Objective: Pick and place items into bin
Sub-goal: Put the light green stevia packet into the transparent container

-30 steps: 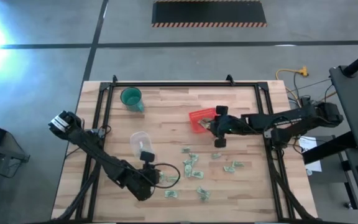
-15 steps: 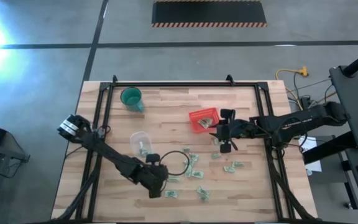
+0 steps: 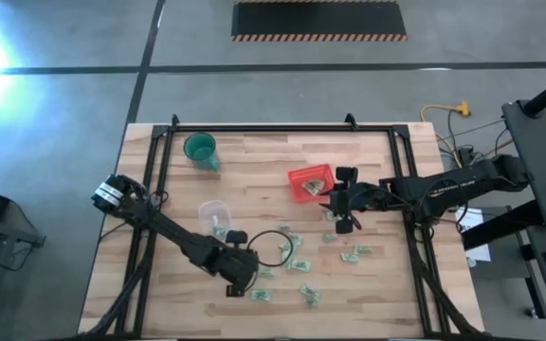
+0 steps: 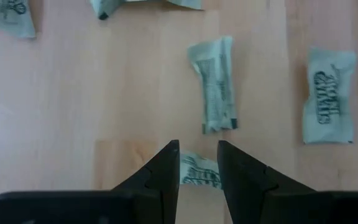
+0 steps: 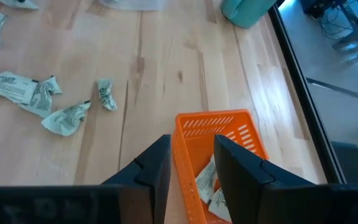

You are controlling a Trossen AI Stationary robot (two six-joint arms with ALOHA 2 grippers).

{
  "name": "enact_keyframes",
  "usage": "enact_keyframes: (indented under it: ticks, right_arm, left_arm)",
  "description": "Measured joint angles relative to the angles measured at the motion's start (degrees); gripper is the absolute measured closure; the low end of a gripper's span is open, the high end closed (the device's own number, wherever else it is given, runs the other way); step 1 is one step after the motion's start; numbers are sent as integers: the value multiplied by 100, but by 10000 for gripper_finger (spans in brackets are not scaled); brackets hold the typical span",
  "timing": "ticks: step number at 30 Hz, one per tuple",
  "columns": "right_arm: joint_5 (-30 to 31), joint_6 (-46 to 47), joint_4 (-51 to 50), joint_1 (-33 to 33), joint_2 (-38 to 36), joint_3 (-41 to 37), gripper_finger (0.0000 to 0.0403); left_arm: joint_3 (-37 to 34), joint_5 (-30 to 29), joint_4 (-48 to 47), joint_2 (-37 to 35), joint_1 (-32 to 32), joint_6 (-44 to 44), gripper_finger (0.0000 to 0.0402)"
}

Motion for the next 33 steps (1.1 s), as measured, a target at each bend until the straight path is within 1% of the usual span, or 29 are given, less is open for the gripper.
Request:
enact_keyframes:
  ticks: [4,6,14,18,24,33]
  right_arm:
    - [-24,3,0,0,0,0,291]
    - [-25,3,0,0,0,-2,291]
    - [-25,38,1,0,3,-33,291]
    - [-25,68,0,0,4,-33,291]
    - [-25,110,2,0,4,-33,291]
    - [-23,133,13,-2,4,-49,291]
  left_arm:
    - [-2,-2,-63,0,96,25,309]
    - [-2,-3,-187,0,140,37,301]
    - [-4,203,-250,-8,208,40,232]
    - [-24,270,-251,-9,208,8,211]
    - [-24,500,-213,-9,208,-12,207]
    - [-29,776,10,333,256,8,208]
